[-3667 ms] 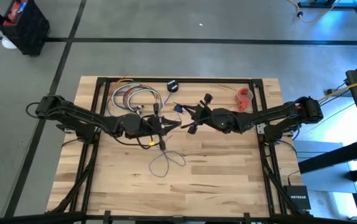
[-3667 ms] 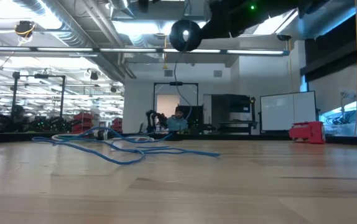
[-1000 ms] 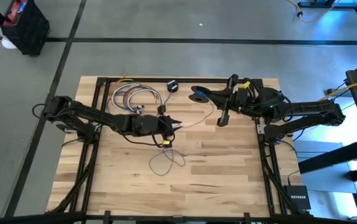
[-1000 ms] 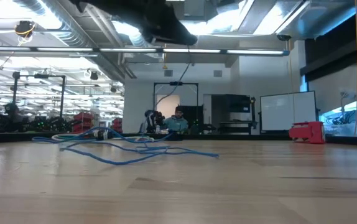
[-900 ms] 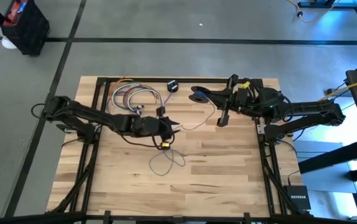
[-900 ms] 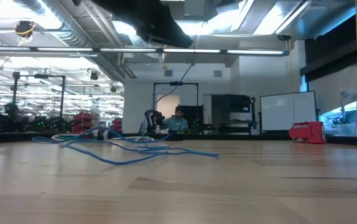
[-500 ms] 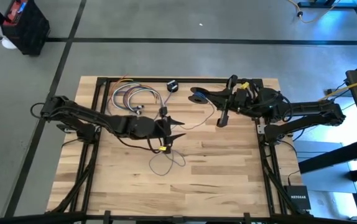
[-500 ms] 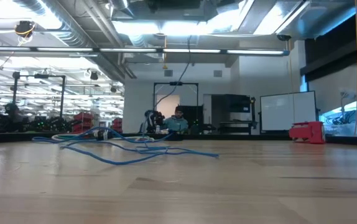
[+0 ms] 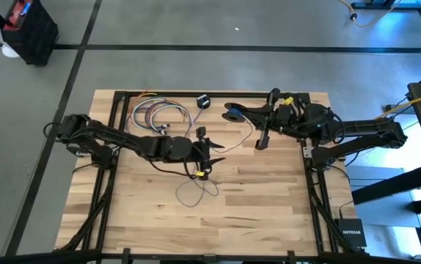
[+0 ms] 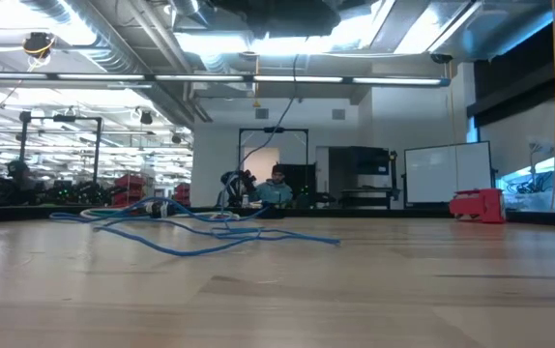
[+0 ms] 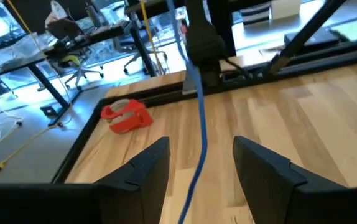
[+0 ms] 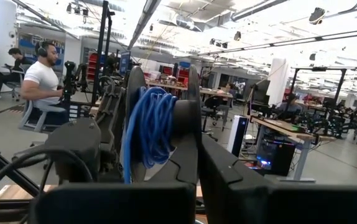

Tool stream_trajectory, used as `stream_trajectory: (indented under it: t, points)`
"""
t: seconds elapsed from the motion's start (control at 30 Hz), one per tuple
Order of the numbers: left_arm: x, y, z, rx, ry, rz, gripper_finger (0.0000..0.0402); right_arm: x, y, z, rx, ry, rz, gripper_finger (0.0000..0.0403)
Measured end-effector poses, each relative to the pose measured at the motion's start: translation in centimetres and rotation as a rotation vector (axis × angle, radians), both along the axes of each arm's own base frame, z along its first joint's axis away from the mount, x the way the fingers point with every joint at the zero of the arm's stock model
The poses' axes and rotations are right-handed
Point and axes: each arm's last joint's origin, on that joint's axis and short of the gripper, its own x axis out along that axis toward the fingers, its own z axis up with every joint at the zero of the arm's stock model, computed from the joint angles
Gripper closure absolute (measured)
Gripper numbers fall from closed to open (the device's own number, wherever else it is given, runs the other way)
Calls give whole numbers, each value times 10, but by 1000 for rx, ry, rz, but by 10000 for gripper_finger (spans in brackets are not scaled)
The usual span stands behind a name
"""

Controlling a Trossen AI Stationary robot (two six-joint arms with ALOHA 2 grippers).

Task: Coil cords
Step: Coil the blue wire onto the black spool

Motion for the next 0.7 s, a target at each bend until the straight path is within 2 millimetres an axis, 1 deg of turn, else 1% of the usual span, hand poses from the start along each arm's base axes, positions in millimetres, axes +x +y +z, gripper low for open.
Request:
stream_trajectory:
  t: [0.27,0.37,0.47,0.67,0.7]
  points:
    - [-2,-3,6,6,-22,-11,232,0,0,0,0,1,0,397]
    - [-2,-3,6,5,-17,-10,244,0,0,0,0,0,0,397]
    - [-2,-2,6,3,-18,-6,279,0,0,0,0,0,0,397]
    - [-2,0,7,22,-18,-6,383,0,0,0,0,-2,0,397]
    - [-2,0,7,22,-19,-3,391,0,0,0,0,-2,0,397]
